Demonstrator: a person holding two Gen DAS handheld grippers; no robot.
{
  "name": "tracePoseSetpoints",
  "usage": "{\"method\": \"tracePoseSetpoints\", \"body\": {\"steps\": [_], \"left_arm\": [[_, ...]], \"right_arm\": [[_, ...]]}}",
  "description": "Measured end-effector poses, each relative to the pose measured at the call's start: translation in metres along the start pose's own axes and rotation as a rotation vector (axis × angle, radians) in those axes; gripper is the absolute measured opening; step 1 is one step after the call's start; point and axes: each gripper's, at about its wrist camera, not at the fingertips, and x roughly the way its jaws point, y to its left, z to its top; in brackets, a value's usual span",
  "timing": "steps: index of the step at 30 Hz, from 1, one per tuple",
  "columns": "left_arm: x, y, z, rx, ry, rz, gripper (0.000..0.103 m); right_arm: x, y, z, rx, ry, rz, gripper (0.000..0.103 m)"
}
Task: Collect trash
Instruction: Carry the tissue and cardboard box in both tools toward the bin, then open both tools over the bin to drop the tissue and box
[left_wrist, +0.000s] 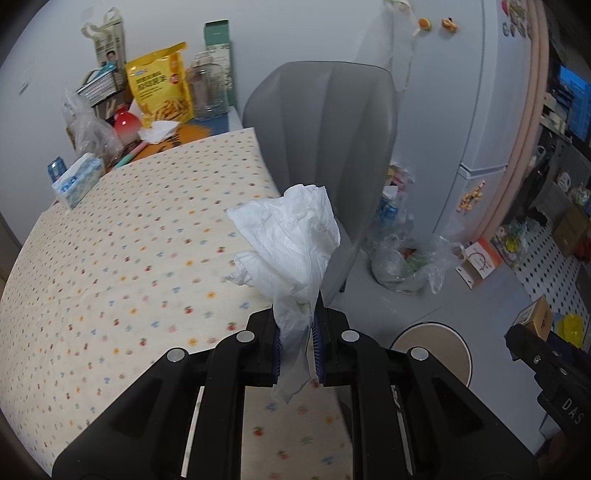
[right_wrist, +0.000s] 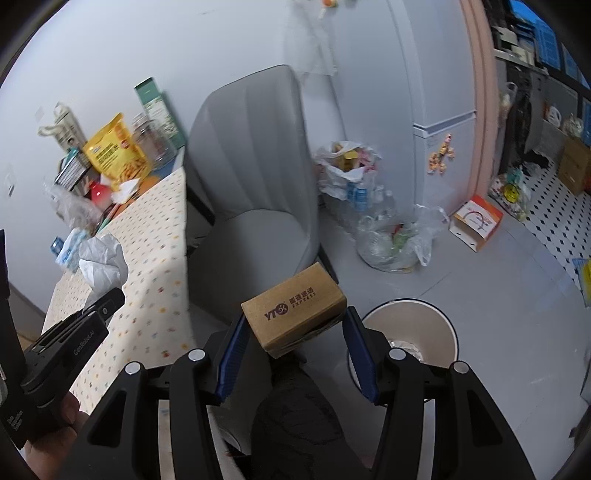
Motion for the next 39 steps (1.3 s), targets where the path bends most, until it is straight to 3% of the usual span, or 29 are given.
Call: {"method": "tracePoseSetpoints", "body": {"steps": [16, 28, 30, 31, 39], "left_arm": [[0.034, -0.092, 0.012, 0.142, 0.053, -0.058, 0.014], [0.060, -0.132, 0.014, 0.205, 0.096, -0.066, 0.014], [0.062, -0.136, 0.013, 0.212, 0.100, -0.062, 0.014], [0.063, -0.138, 0.013, 0.215, 0.102, -0.060, 0.014], [0.071, -0.161, 0.007, 0.246, 0.122, -0.083, 0.014]], "right_arm": [[0.014, -0.074, 0.015, 0.116, 0.005, -0.051, 0.052], [0.036, -0.114, 0.025, 0.168, 0.022, -0.040, 0.052], [0.037, -0.118, 0.026, 0.162, 0.006, -0.073, 0.062], [0.037, -0.121, 0.027, 0.171, -0.002, -0.071, 0.072], [0.033, -0.156, 0.024, 0.227, 0.000, -0.103, 0.071]]}}
